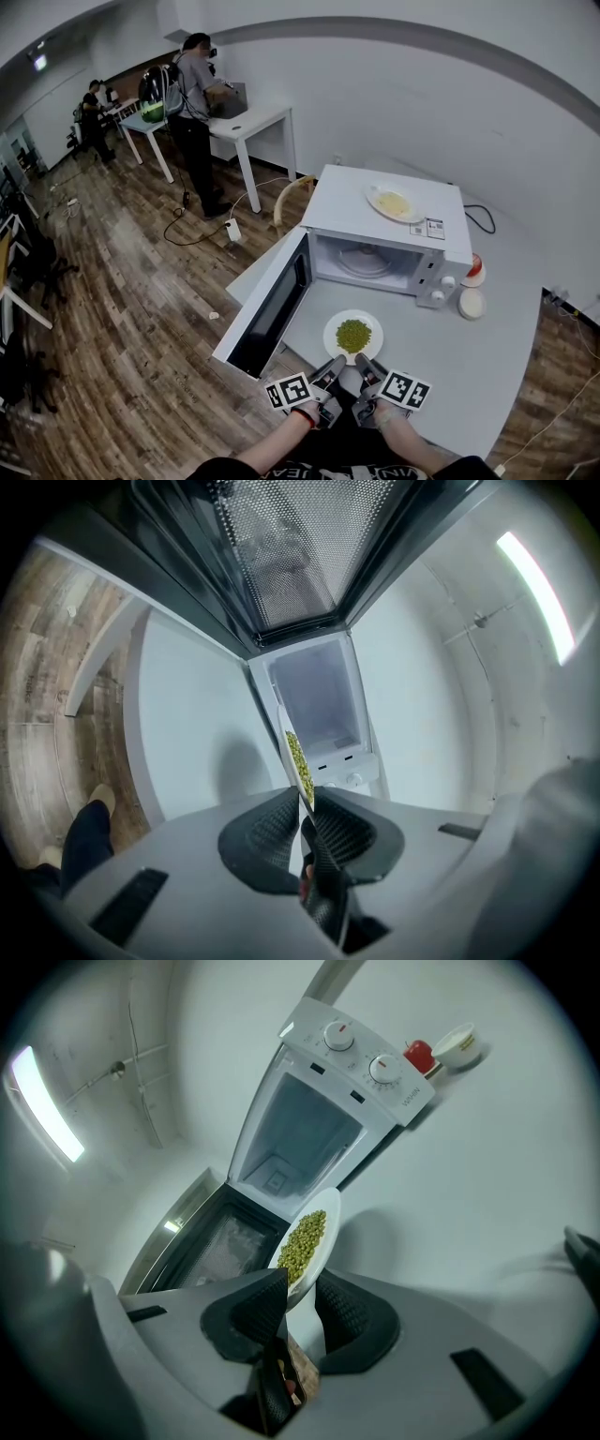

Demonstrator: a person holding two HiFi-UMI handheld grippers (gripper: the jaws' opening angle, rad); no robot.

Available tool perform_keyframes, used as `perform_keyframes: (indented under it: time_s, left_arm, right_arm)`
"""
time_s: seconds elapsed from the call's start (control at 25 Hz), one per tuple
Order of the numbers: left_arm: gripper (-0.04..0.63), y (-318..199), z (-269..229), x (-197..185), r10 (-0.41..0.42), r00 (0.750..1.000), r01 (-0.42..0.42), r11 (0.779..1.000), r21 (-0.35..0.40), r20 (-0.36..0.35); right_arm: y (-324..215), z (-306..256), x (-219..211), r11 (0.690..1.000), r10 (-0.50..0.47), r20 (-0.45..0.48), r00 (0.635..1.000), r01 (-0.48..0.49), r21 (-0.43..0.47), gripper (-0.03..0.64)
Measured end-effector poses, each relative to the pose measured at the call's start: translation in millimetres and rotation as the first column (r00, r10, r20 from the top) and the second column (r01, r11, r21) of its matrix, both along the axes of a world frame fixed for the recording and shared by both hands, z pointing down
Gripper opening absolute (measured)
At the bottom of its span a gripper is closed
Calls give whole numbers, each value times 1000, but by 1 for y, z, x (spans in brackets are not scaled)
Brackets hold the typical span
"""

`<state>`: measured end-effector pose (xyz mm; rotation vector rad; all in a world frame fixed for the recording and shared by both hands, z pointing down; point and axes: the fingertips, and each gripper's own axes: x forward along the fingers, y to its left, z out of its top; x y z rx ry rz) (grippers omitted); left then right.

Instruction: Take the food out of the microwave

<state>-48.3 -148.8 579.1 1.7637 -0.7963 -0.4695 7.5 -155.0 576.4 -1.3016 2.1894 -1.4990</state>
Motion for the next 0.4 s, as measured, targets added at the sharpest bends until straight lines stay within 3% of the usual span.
perform_keyframes:
  time_s: [0.4]
  left_arm:
    - [49, -3, 4, 3, 25, 1000, -25, 1000, -17, 5]
  right_arm:
    - [-2, 5, 4, 1000, 21, 2, 1000, -21, -20, 101]
